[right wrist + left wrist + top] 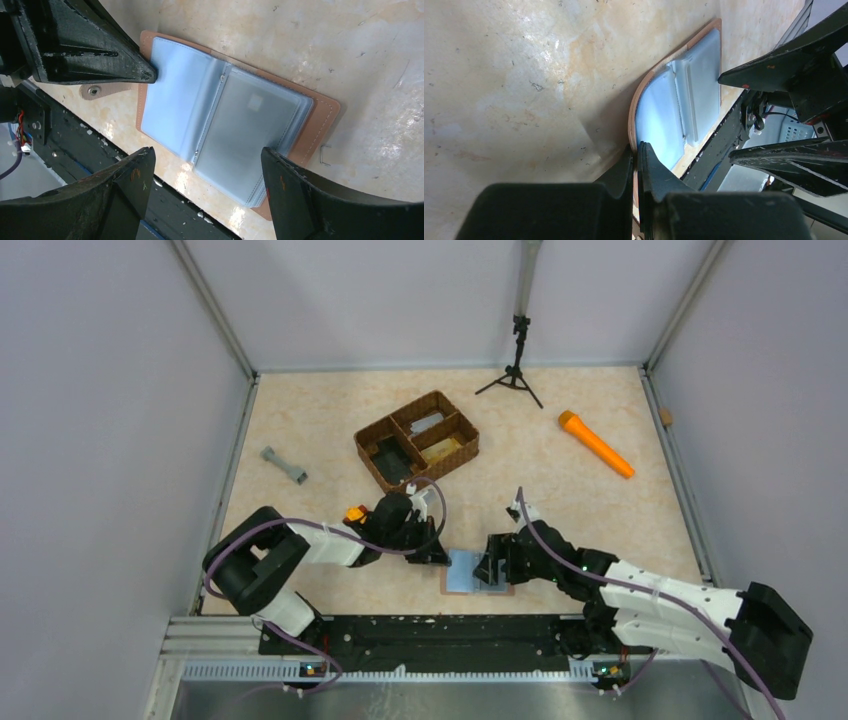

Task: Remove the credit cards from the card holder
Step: Pick up the credit card at the corner of the board.

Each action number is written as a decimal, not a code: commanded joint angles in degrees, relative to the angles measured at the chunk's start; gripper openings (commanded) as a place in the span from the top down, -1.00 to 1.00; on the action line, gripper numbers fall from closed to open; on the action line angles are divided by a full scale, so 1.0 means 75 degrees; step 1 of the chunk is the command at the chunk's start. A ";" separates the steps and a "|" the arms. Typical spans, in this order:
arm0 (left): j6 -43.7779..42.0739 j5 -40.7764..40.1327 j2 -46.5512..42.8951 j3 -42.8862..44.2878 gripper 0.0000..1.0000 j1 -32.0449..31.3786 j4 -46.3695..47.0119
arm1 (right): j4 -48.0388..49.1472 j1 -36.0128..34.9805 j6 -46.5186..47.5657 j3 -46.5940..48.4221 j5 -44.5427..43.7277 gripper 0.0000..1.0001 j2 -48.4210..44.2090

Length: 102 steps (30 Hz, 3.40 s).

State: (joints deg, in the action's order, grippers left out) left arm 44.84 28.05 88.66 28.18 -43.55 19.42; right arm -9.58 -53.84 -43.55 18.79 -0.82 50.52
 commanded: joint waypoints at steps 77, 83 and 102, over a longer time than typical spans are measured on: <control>-0.0178 -0.0031 -0.0167 0.0294 0.91 -0.0064 -0.0188 | 0.0661 -0.0602 -0.0248 0.0497 0.0007 -0.23 0.0677; -0.0217 -0.0050 -0.0217 0.0346 0.91 -0.0064 -0.0298 | 0.0866 -0.0609 -0.0239 0.0492 0.0354 -0.20 0.0656; 0.0129 0.0130 -0.0427 0.0073 0.58 -0.0054 0.0159 | 0.2790 -0.0611 -0.0411 0.0216 0.0837 -0.38 0.2065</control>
State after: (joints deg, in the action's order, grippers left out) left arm 44.40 27.83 87.50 29.17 -43.81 16.69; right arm 8.49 -57.74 -46.72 20.27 6.68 65.87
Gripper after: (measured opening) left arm 0.195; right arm 0.679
